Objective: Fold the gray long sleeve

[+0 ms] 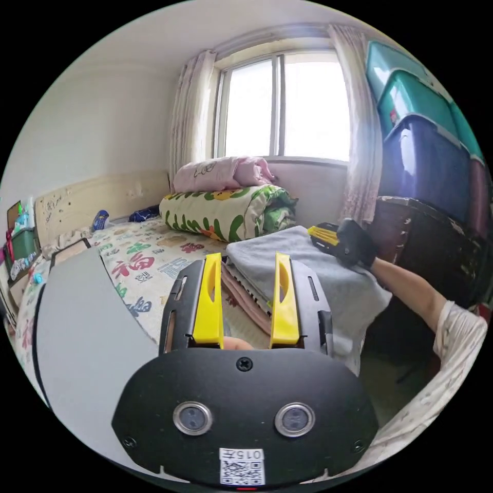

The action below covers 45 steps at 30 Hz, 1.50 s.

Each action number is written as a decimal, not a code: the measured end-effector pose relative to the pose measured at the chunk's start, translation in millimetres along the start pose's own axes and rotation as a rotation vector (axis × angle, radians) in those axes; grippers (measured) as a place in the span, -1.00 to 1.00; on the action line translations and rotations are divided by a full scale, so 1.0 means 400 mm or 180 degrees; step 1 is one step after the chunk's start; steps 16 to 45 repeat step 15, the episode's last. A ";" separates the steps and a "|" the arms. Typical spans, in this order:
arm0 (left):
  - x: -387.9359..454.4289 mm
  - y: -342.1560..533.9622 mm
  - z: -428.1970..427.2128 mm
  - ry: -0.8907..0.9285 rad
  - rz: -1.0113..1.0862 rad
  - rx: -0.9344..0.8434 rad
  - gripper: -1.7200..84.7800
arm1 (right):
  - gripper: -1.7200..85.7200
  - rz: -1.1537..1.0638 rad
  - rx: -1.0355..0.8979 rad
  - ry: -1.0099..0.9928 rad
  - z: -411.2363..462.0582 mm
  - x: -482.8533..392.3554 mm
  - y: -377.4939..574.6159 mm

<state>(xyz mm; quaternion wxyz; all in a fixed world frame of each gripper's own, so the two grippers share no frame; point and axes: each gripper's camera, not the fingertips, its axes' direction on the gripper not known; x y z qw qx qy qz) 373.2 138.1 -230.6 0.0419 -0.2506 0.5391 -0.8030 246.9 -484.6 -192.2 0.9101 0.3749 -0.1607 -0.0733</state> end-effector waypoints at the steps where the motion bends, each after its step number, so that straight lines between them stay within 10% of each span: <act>1: 0.010 0.044 -0.152 -0.0147 0.0100 0.0073 -0.62 | -0.98 0.0212 0.0154 0.0034 -0.073 0.061 0.022; 10: 0.035 0.646 -1.198 -0.2075 -0.0907 0.0692 -0.60 | -0.98 0.1123 0.1659 -0.2194 -0.684 0.287 0.295; 15: 0.092 1.104 -1.671 -0.3893 -0.2142 -0.0028 -0.55 | -0.98 0.0890 0.2170 -0.3073 -0.904 0.115 0.422; 45: 0.092 1.104 -1.671 -0.3893 -0.2142 -0.0028 -0.55 | -0.98 0.0890 0.2170 -0.3073 -0.904 0.115 0.422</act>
